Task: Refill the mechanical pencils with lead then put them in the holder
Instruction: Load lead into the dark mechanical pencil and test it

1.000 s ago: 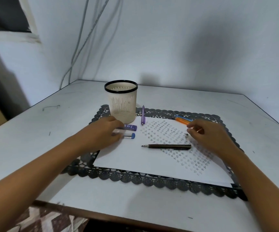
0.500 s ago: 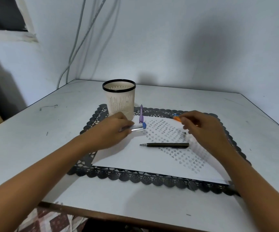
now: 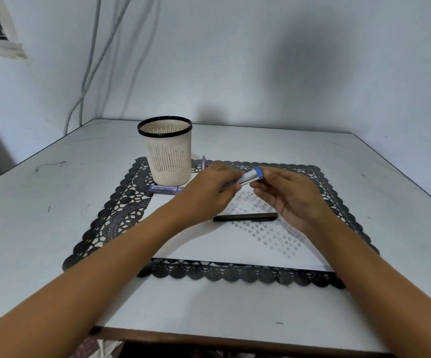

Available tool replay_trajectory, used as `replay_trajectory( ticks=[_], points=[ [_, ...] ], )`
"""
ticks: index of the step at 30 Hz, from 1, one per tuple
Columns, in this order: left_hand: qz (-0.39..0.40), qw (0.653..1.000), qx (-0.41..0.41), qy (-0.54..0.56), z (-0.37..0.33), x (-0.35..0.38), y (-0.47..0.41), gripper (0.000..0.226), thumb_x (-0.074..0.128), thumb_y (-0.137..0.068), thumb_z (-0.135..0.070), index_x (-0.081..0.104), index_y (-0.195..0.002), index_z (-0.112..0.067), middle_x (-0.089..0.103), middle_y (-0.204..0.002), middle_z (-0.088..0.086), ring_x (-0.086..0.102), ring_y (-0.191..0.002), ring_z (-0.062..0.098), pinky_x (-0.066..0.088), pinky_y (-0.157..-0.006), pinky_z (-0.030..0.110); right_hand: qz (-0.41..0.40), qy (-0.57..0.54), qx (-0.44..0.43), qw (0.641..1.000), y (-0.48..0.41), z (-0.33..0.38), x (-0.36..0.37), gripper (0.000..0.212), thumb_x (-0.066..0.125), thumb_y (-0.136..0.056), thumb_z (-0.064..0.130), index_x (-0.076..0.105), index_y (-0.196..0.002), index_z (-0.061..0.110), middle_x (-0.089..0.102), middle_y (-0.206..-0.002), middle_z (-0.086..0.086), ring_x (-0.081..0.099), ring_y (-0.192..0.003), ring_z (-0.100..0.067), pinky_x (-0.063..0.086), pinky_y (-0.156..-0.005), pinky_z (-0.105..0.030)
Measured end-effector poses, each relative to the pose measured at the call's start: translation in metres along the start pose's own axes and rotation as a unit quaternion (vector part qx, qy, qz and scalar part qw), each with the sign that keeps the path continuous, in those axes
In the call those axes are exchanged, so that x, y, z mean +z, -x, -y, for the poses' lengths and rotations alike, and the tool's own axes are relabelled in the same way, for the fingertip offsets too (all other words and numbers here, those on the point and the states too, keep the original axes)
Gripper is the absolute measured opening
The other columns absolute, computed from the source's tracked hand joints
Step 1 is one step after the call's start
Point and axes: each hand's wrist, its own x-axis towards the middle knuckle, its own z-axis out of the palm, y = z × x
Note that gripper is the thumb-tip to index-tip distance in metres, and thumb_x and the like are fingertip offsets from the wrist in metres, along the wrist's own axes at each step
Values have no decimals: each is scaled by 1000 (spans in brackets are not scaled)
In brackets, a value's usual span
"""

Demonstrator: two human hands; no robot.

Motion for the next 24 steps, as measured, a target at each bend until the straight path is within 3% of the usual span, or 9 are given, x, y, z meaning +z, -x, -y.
replay_trajectory(
  ticks=[10, 14, 16, 20, 24],
  points=[
    [-20, 999, 44, -16, 1, 12, 5, 31, 51, -87, -15, 60, -113, 0, 58, -98, 13, 44, -72, 10, 31, -68, 12, -30, -26, 1, 999, -4, -6, 1, 15, 53, -90, 11, 62, -83, 0, 66, -61, -7, 62, -50, -10, 55, -53, -19],
    [-33, 997, 54, -44, 3, 10, 8, 36, 44, -90, -20, 59, -114, 2, 59, -96, 15, 56, -79, 23, 38, -72, 17, -31, 53, -19, 998, -1, -3, 1, 16, 53, -91, 12, 64, -85, 1, 67, -63, -6, 65, -56, -11, 55, -56, -19],
    [-32, 994, 66, -82, 6, 8, 9, 38, 40, -90, -20, 59, -113, 3, 60, -94, 17, 59, -78, 29, 48, -69, 28, -32, 121, -26, 992, 1, -2, 1, 16, 54, -91, 12, 65, -88, 1, 66, -66, -6, 65, -59, -12, 55, -57, -19],
    [-38, 983, 96, -149, 13, 3, 10, 28, 54, -85, -3, 59, -111, 5, 60, -90, 21, 59, -73, 33, 53, -59, 40, -18, 197, -20, 980, 4, -3, 1, 10, 56, -88, 4, 65, -90, 1, 66, -71, -9, 65, -59, -12, 55, -58, -19],
    [-35, 974, 127, -185, 18, 0, 10, 40, 67, -74, 10, 60, -113, 5, 61, -93, 21, 59, -77, 33, 54, -61, 38, -17, 214, 5, 977, 5, -4, 2, 9, 57, -87, 2, 65, -87, 0, 67, -71, -10, 65, -59, -13, 55, -57, -18]
  ],
)
